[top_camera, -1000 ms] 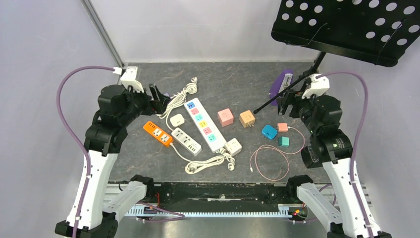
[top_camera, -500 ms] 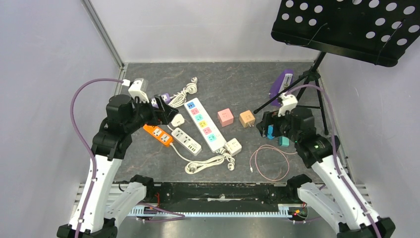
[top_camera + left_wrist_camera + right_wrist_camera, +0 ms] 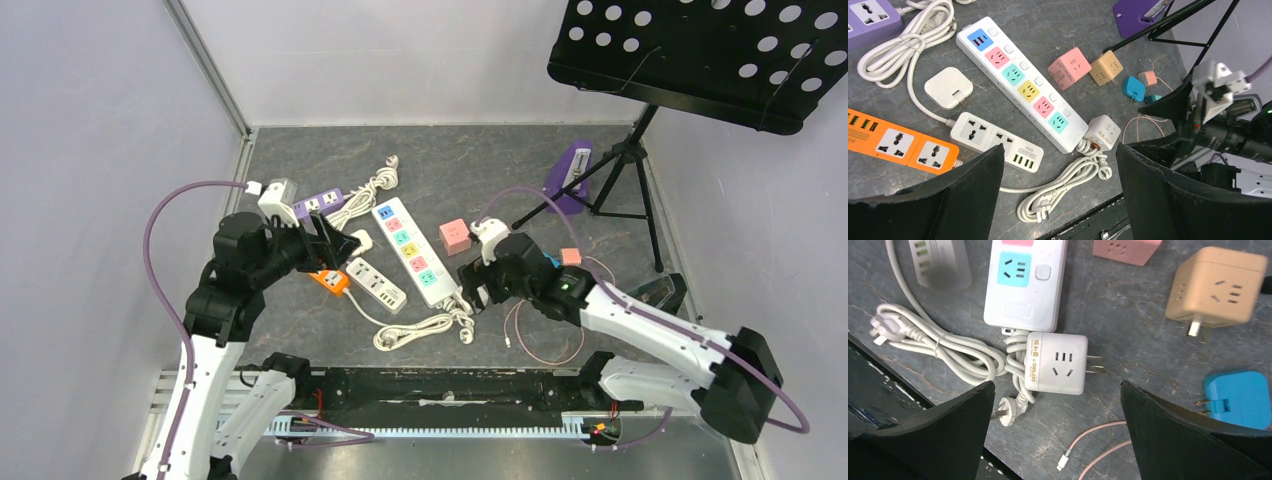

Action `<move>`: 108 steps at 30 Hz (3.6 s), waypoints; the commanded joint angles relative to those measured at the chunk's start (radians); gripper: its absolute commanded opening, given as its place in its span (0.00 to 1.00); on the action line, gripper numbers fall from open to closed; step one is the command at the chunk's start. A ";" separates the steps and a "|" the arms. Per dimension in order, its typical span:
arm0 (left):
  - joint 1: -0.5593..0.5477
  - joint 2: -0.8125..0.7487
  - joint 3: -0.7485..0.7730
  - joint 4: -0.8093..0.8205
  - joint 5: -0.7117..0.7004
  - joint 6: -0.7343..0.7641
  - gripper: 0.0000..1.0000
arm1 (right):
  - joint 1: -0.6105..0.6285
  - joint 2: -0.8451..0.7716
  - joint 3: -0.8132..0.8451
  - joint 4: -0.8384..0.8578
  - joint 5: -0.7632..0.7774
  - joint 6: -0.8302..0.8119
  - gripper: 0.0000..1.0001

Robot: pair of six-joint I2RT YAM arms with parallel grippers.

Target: Insert the plug

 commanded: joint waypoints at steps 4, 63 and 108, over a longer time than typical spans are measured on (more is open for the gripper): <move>0.005 0.001 -0.010 0.012 0.036 -0.026 0.87 | 0.073 0.158 0.006 0.077 0.114 -0.010 0.98; -0.443 0.077 -0.220 0.435 0.080 0.506 0.84 | -0.162 0.077 -0.035 0.641 -0.638 0.655 0.31; -0.644 0.258 -0.234 0.658 -0.233 0.689 0.02 | -0.162 0.015 -0.121 0.693 -0.558 0.719 0.98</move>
